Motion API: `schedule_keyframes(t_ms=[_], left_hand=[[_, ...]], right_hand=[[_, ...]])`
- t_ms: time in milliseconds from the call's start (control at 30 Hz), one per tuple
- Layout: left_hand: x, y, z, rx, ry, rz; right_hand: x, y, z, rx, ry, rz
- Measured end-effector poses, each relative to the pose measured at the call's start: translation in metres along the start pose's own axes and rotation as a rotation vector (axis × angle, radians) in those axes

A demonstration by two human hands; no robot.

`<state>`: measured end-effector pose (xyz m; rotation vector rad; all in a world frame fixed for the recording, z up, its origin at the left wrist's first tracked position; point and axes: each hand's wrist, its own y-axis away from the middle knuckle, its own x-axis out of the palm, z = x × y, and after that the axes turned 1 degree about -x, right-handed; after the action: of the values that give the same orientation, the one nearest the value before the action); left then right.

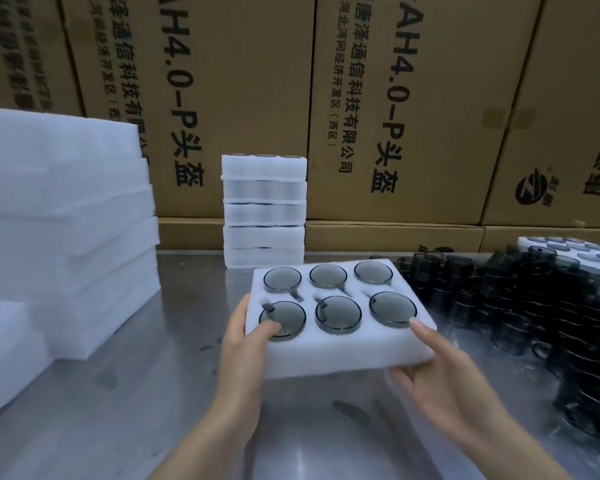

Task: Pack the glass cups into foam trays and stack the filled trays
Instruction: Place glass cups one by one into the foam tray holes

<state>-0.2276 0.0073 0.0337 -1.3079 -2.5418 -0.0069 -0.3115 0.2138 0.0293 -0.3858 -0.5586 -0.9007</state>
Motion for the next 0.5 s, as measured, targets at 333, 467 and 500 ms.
schedule_keyframes(t_ms=[333, 467, 500], left_hand=[[-0.008, -0.076, 0.01, 0.078, 0.16, -0.051], [-0.013, -0.101, 0.048, -0.069, -0.215, 0.014], [-0.014, -0.105, 0.063, -0.044, -0.428, 0.113]], right_hand=[[0.067, -0.124, 0.012, 0.1, 0.018, -0.26], [0.103, -0.193, 0.036, 0.005, -0.047, -0.24], [0.115, -0.211, 0.044, -0.022, -0.073, -0.223]])
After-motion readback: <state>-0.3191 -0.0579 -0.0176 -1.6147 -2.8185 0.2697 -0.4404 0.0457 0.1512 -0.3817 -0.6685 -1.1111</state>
